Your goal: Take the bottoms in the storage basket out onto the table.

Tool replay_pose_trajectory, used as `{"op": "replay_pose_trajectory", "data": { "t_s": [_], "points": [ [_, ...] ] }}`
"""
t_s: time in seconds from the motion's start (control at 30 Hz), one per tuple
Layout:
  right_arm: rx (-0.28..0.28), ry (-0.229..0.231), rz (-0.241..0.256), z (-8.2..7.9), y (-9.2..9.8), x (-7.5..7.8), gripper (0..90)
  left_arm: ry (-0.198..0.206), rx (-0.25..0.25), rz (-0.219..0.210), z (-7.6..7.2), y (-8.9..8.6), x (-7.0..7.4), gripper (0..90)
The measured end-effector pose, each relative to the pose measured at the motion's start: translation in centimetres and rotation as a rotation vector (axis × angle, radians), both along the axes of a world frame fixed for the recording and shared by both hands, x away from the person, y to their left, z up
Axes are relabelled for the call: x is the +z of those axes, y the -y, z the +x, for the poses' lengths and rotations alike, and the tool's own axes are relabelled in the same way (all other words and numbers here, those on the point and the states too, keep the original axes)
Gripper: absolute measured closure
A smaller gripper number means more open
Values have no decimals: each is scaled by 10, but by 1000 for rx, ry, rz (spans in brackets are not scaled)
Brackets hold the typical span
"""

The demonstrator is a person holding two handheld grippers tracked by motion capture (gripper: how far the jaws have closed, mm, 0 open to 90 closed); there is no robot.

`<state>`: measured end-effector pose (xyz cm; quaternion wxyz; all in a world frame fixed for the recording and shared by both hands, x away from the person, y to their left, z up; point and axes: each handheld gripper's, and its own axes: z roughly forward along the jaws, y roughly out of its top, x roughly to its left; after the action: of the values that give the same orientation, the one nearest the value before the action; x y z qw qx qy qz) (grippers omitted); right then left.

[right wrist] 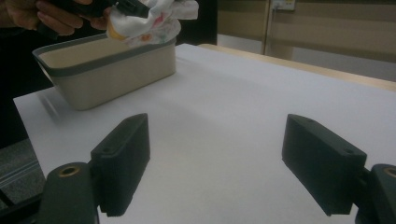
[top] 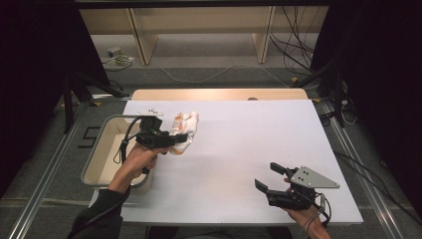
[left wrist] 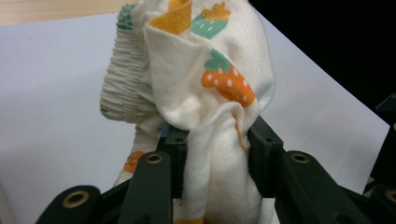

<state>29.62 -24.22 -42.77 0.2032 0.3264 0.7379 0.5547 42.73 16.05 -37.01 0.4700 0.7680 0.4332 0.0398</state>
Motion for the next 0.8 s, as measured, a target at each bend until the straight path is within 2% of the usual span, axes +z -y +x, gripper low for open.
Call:
{"op": "replay_pose_trajectory", "data": {
  "t_s": [0.8],
  "points": [
    [-1,1,-1,0,0,0,243,-7,-15,-11,-3,18,-9,660]
  ]
}}
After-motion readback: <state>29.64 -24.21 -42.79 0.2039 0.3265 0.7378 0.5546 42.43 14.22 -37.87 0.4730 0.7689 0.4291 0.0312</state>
